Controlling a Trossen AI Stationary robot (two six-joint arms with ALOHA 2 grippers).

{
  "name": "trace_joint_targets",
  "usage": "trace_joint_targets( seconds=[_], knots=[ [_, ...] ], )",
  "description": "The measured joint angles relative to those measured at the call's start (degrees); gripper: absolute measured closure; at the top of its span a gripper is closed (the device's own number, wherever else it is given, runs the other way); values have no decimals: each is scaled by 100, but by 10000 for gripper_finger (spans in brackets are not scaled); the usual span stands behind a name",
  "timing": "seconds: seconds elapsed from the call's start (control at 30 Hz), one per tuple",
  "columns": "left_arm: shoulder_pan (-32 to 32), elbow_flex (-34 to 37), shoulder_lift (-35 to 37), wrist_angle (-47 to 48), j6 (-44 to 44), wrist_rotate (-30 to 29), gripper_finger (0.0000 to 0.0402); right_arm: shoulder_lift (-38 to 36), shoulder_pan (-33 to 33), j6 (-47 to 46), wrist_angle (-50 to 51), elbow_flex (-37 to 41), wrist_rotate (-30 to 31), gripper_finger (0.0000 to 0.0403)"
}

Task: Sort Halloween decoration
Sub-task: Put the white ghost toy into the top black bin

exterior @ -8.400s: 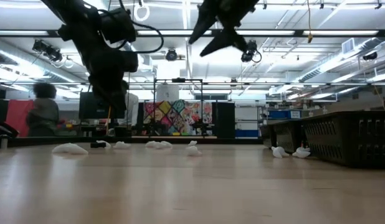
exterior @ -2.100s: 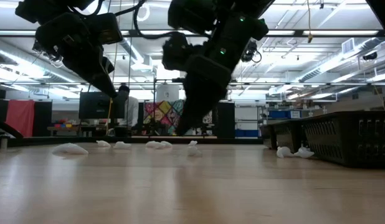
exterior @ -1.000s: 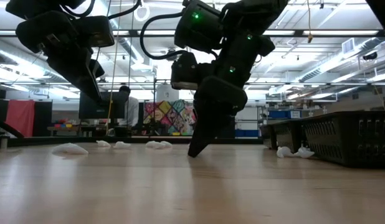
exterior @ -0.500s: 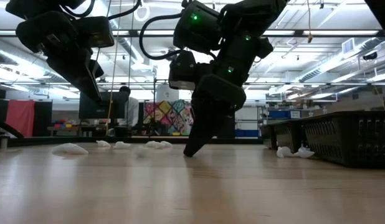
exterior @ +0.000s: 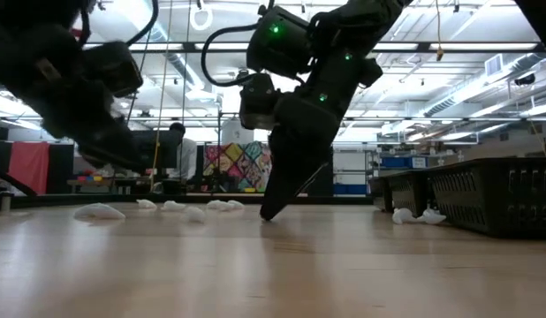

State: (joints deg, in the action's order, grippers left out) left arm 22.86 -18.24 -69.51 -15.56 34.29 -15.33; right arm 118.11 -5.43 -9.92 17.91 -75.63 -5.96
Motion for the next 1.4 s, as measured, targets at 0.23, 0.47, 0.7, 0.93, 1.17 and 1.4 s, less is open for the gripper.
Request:
trace_joint_targets(
  seconds=[0.23,0.47,0.7,0.93,1.17,1.4],
  knots=[
    [-91,10,-1175,-1504,-547,-355,223,-628,-7,344,268,10,7,252],
    [-278,8,-2362,-3128,-1454,-475,205,-1350,-4,410,310,3,50,253],
    [-564,-70,-3241,-4462,-1934,-216,205,-1827,-9,410,300,-2,186,254],
    [-731,-419,-3903,-4492,-2025,321,205,-1991,-11,410,288,-9,243,254],
    [-725,-446,-4137,-4665,-1886,299,205,-1991,-11,347,343,-9,61,254],
    [-606,-447,-4145,-4486,-2323,282,206,-1991,-11,348,365,-9,33,254]
  ],
)
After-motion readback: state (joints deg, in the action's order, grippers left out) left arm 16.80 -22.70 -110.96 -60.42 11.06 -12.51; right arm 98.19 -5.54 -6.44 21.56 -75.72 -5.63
